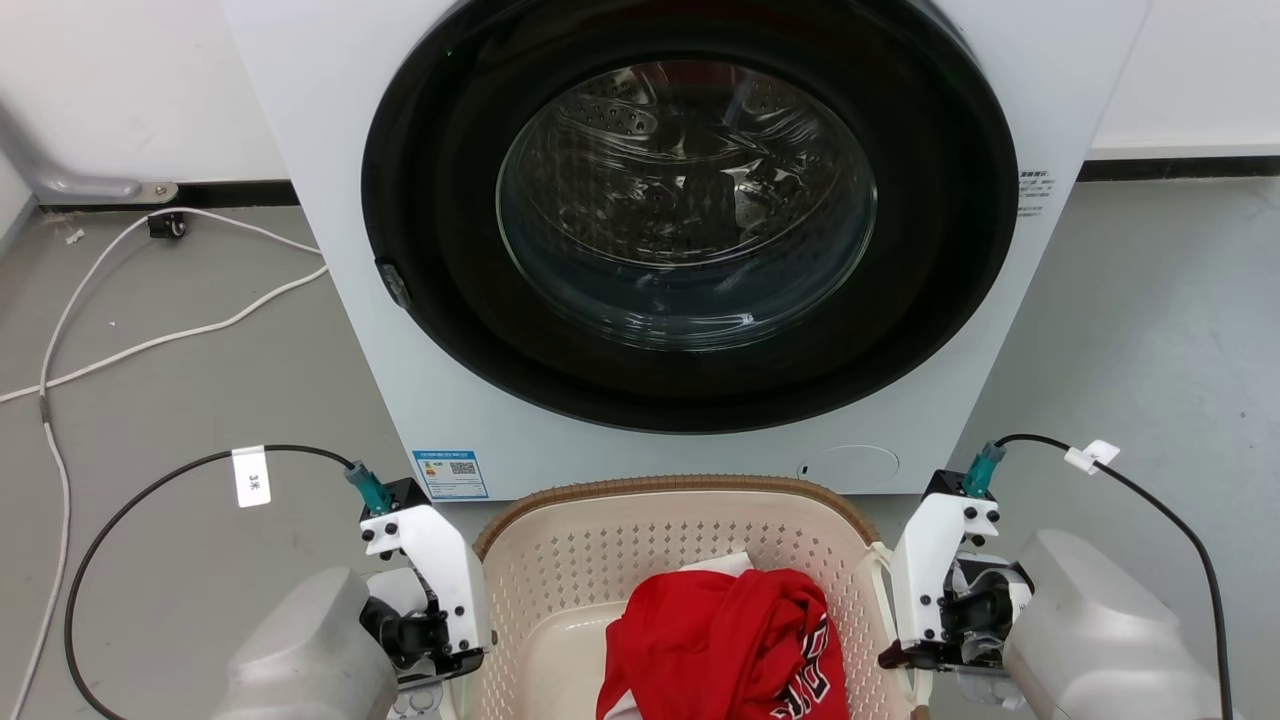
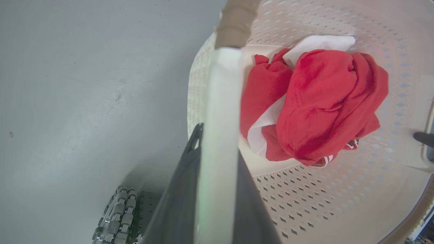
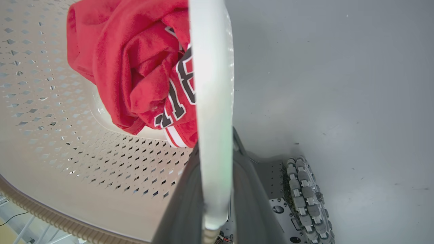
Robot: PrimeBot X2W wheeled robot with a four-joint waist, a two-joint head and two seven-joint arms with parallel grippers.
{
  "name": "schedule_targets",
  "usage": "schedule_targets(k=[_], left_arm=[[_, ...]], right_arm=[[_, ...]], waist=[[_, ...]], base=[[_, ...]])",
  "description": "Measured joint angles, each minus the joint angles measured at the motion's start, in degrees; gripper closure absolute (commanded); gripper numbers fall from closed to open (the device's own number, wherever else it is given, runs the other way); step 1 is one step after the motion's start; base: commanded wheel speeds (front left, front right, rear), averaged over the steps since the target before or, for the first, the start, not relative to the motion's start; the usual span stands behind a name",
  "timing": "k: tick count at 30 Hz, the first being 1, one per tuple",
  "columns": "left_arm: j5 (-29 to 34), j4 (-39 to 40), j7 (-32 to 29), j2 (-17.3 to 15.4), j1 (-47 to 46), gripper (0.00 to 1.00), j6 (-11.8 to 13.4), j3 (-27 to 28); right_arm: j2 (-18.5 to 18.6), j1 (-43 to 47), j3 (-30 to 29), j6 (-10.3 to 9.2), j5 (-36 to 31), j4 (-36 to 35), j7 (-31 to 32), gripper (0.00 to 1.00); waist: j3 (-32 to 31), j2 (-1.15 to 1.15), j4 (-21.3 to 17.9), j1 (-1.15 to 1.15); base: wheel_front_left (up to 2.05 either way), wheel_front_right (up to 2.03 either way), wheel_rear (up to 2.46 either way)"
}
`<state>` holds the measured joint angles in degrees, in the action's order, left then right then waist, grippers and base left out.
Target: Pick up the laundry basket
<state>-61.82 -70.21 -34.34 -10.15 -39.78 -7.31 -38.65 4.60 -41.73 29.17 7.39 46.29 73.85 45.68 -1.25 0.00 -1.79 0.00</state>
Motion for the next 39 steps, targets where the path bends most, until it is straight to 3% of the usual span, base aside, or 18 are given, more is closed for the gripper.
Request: schedule_targets(k=[39], left_arm=[[-2.69,-0.25,1.25,0.12,0.56,1.00,-0.01,-1.89]], right_arm=[[-0.68,0.91,-9.68,0.01,-8.89,-0.04,3.77,1.00]], waist=[[0.27,0.00,-0.30,0.00]], base=[[0.00,0.00,0.00]])
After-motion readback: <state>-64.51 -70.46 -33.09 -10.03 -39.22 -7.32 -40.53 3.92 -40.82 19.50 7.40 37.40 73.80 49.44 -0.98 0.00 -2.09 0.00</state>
